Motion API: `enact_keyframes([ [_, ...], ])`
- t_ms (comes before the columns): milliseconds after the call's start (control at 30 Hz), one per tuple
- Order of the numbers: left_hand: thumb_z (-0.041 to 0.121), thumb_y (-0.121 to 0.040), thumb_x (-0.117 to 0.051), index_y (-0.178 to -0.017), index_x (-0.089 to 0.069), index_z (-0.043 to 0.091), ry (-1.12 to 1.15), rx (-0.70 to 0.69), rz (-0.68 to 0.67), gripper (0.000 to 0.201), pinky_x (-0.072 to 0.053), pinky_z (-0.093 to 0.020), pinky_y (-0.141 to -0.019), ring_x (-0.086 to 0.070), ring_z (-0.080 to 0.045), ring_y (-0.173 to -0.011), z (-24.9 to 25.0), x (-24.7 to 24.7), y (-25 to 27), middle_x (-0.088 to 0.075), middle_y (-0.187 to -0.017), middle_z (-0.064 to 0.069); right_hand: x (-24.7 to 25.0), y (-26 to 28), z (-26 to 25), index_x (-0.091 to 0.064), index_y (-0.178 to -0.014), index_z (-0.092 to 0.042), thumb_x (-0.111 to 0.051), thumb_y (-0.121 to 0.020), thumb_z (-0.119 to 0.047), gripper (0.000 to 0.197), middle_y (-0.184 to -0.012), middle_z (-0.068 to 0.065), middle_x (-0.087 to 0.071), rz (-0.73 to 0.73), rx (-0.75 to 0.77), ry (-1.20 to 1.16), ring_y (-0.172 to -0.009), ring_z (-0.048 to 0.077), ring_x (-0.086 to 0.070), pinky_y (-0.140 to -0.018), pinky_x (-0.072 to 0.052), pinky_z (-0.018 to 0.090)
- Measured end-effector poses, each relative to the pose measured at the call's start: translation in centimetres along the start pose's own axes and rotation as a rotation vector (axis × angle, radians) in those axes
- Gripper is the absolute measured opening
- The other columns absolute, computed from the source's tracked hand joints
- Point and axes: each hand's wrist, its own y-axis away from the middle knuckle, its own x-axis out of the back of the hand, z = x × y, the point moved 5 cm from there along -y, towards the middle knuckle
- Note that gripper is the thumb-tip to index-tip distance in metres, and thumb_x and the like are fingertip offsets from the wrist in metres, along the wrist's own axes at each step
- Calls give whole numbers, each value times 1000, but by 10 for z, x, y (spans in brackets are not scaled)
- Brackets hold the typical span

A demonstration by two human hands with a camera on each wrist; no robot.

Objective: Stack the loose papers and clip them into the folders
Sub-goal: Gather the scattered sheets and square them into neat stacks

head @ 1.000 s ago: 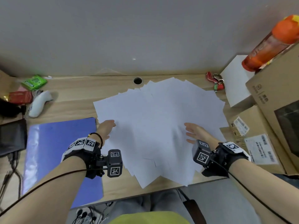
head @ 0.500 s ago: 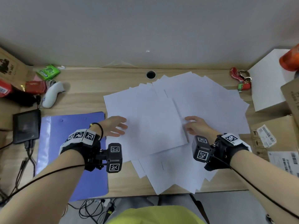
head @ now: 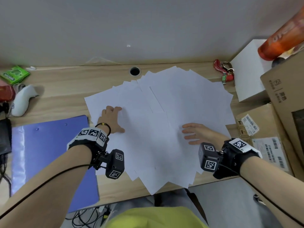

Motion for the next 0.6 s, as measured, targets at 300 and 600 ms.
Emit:
enact_keyframes([
  [300, 40, -91, -59, -144, -37, 17, 152, 44, -197, 63, -33, -36, -108, -41, -27, -134, -14, -14, 14, -40, -148, -4, -21, 4, -6, -60, -112, -21, -54, -95, -21, 18, -115, 1, -64, -9, 24, 10, -101, 23, -64, -91, -50, 39],
  [600, 19, -97, -53, -116, -56, 7, 758, 161, -172, 23, -46, -24, -63, -55, -18, -75, -53, -15, 50, -61, -95, -5, -31, -9, -37, -60, -106, -21, -56, -93, -14, 15, -117, 6, -59, 103, 145, -112, -95, 25, -61, -78, -52, 33],
])
